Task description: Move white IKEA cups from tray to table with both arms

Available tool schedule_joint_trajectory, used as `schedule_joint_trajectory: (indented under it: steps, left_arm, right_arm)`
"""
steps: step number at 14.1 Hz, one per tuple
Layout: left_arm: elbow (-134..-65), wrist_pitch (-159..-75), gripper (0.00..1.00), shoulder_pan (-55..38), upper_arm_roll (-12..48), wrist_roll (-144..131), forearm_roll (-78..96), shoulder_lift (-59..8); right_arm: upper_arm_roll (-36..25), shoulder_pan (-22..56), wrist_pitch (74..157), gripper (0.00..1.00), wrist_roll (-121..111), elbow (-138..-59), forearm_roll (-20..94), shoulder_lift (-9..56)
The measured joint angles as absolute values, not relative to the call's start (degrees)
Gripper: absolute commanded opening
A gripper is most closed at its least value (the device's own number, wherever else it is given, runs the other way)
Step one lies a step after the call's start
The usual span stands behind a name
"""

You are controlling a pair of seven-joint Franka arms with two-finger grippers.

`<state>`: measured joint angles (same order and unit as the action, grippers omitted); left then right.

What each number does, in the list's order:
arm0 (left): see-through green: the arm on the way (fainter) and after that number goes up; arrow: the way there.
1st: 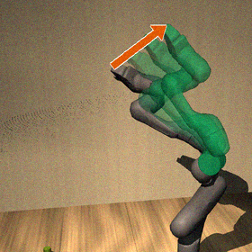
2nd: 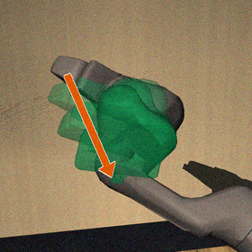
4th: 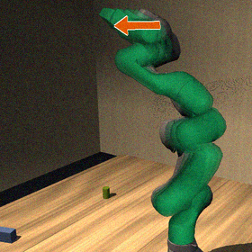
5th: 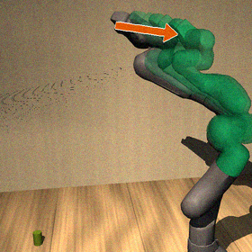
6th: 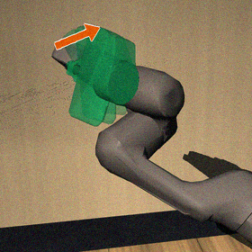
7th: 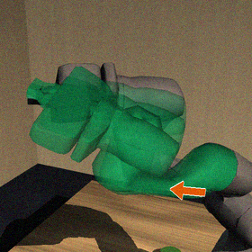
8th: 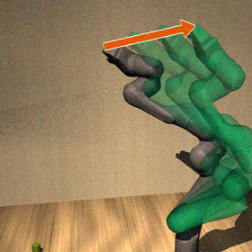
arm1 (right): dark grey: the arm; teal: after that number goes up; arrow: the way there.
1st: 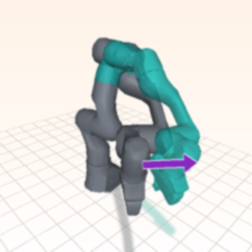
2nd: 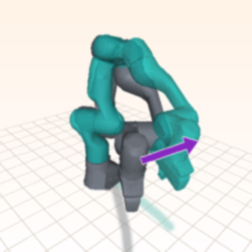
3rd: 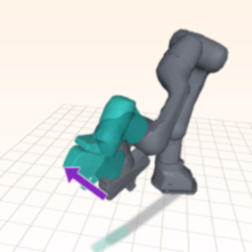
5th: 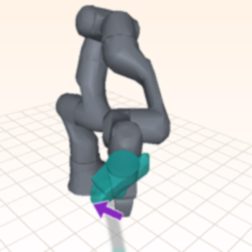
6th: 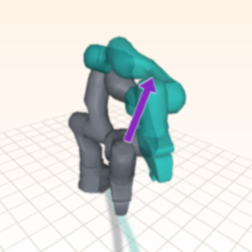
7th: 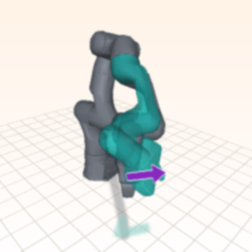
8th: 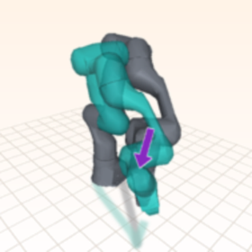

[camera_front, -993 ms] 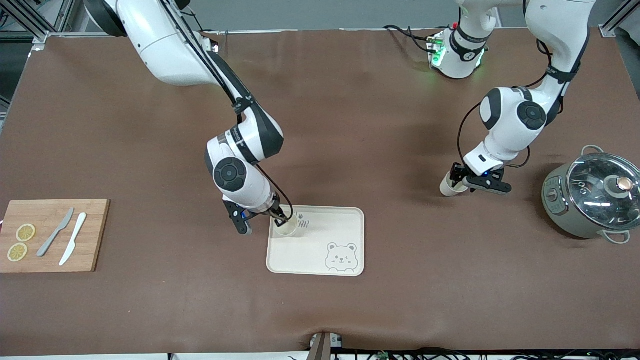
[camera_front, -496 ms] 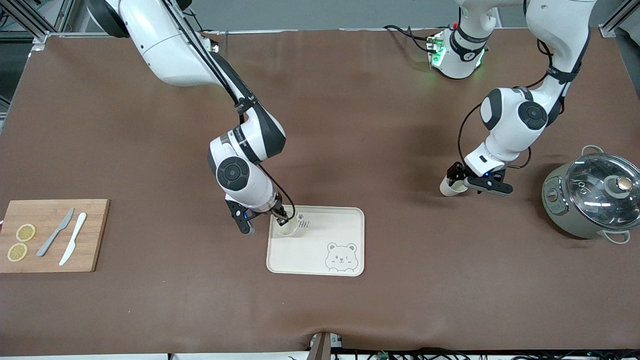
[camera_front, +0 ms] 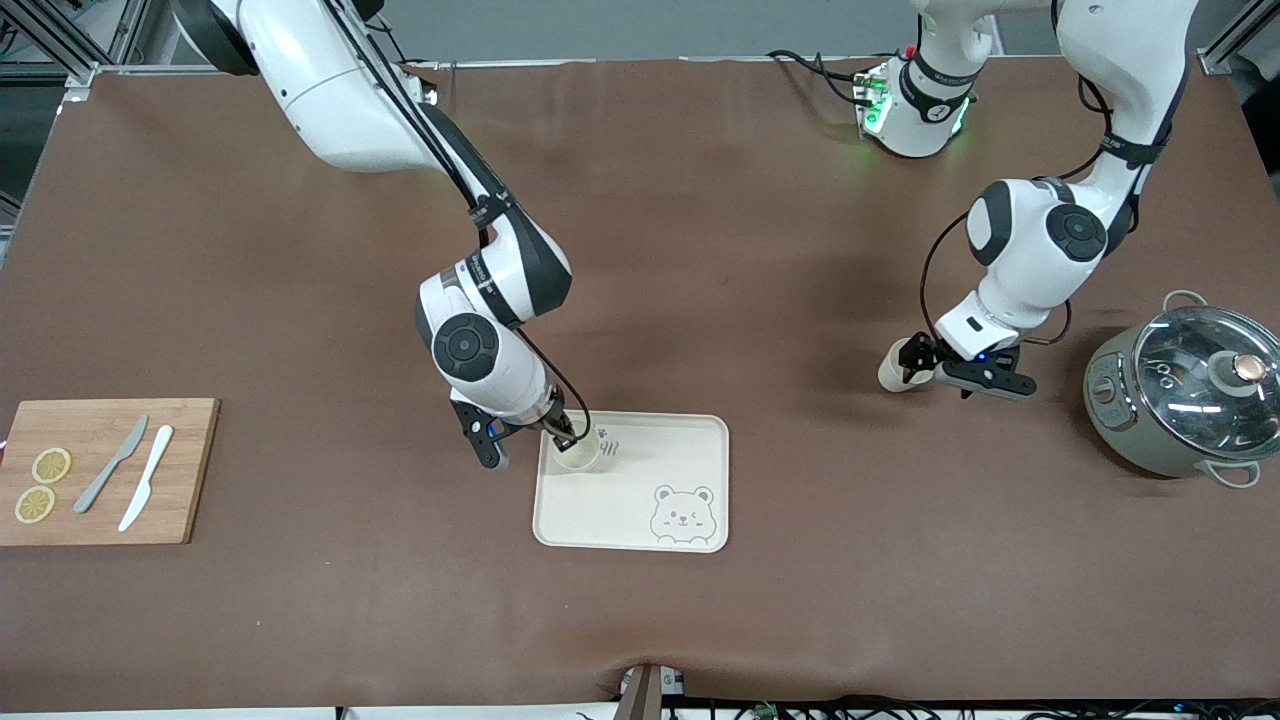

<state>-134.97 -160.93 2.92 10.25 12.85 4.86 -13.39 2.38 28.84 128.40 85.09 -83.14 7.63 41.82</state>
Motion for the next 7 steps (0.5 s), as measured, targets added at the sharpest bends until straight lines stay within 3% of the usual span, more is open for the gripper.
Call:
schedule_joint_trajectory:
  steps: [7]
  left_arm:
    - [-128.76, -147.0, 1.0, 2.94, 10.31, 10.48, 4.91, -9.12]
  right_arm:
    - [1.74, 28.47, 124.81, 0.0, 85.09, -79.57, 7.65, 41.81]
